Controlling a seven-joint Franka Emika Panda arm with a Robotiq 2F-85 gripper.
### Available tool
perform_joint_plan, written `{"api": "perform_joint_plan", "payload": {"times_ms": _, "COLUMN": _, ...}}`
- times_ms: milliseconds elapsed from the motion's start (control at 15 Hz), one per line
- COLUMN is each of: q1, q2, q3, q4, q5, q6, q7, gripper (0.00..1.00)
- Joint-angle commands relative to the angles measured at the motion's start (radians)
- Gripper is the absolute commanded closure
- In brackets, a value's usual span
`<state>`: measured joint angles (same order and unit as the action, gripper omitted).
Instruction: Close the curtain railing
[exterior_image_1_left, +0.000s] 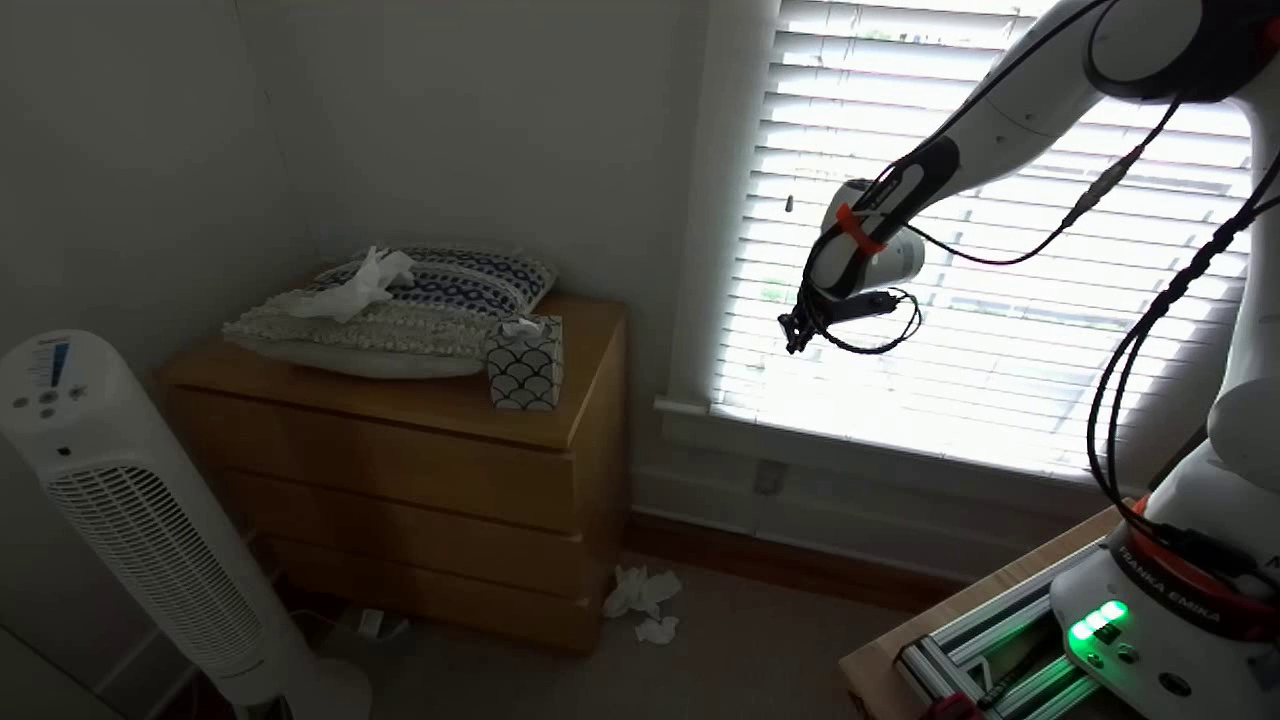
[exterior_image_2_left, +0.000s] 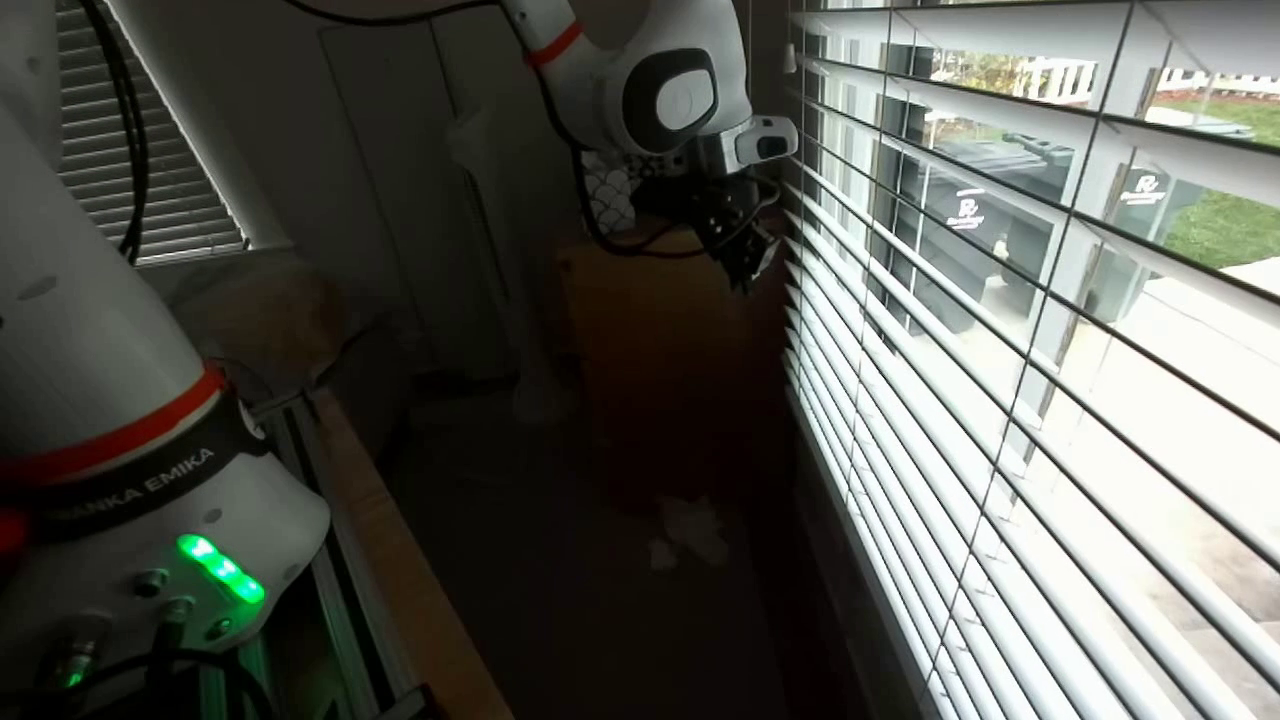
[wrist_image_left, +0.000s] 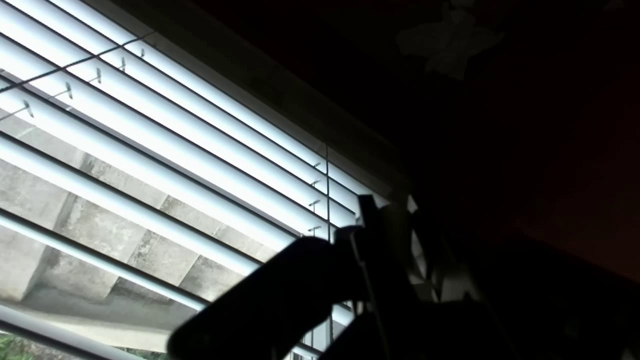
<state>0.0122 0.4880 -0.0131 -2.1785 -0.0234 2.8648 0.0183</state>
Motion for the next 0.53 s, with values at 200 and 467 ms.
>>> {"api": "perform_joint_plan", "payload": {"times_ms": 200, "q1": 0.001, "q2": 0.05, "q3": 0.006, "q4": 0.052, "q5": 0.003, "q6": -0.009, "q7": -0.005, "gripper": 0.95}}
{"api": "perform_joint_plan", "payload": {"times_ms": 467, "q1": 0.007, "q2": 0.115, "q3": -0.001, "q4": 0.119, "q5": 0.002, "q6": -0.039, "q7": 0.005, "gripper": 0.95}}
